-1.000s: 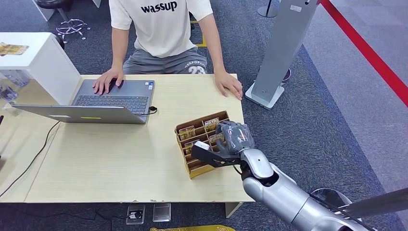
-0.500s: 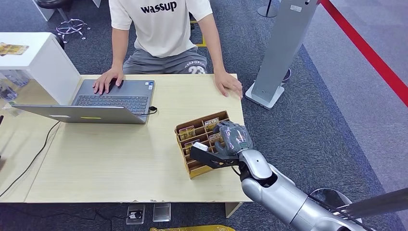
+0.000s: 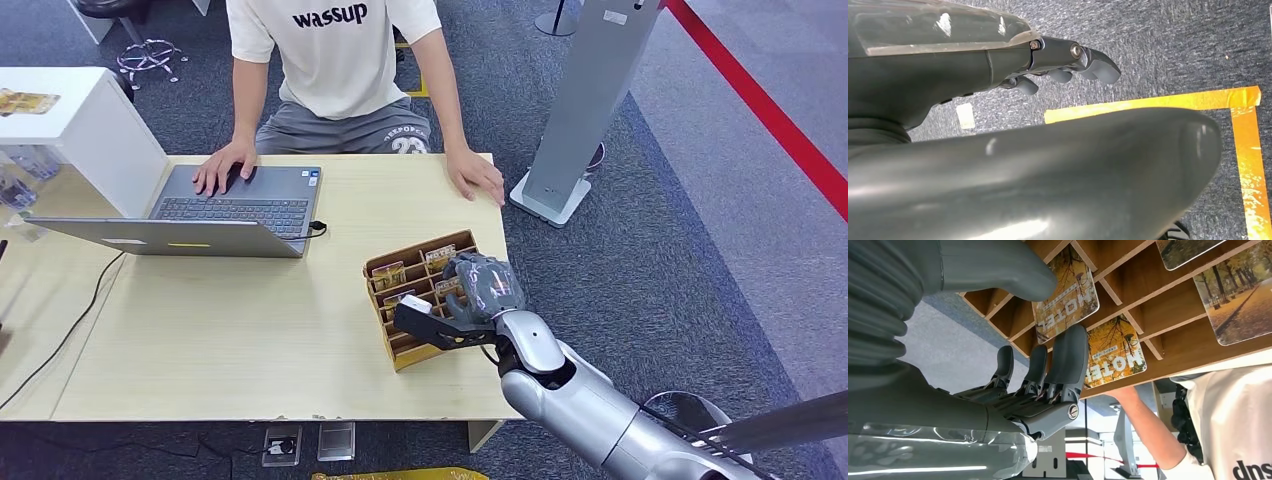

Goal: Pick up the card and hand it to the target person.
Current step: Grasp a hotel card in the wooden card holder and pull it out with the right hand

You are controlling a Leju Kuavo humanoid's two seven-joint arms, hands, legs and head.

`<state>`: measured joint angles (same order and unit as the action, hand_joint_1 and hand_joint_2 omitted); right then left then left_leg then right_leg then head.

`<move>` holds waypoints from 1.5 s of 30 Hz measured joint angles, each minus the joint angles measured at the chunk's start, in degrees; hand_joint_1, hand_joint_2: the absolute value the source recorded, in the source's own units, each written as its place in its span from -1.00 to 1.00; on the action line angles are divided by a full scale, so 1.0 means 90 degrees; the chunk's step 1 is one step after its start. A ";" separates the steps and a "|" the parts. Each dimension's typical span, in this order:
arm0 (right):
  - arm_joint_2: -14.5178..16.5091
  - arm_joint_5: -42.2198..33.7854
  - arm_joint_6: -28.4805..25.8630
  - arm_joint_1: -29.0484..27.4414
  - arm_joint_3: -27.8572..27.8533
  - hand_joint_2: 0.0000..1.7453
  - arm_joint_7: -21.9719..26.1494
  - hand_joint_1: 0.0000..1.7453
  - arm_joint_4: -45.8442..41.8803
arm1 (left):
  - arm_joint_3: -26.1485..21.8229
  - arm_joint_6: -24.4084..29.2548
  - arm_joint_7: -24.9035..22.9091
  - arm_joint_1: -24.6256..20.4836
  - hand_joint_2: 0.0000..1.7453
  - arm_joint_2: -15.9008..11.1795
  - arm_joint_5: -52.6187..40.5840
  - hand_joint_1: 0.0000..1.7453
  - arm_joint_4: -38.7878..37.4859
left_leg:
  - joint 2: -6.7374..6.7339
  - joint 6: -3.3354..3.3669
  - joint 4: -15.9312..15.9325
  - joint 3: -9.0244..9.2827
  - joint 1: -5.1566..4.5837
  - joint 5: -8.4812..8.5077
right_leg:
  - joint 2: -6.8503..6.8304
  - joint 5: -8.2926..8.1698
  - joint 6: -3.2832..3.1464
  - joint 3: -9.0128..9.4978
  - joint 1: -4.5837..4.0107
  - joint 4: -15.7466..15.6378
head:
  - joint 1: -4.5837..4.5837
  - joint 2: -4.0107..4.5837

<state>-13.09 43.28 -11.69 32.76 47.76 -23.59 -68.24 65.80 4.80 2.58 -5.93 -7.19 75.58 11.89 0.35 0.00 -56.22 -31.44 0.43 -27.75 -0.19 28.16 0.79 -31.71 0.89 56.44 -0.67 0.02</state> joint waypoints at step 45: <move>-0.0021 -0.0057 -0.0109 -0.0107 0.0001 1.00 -0.0236 0.66 -0.0055 | 0.0149 -0.0219 0.0371 -0.0003 -1.00 0.0000 -0.0243 -1.00 0.0000 | -0.0001 0.0000 0.0000 0.0004 0.0000 0.0000 | 0.0000 0.0000 0.0000 0.0002 0.0000 0.0000 | -0.0001 -0.0001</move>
<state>-13.28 42.76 -12.68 31.80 47.76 -25.72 -68.73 67.14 2.83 5.92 -5.96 -7.19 73.40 11.89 0.35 -0.01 -56.22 -31.40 0.43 -27.75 -0.19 28.16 0.79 -31.69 0.89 56.44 -0.68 0.02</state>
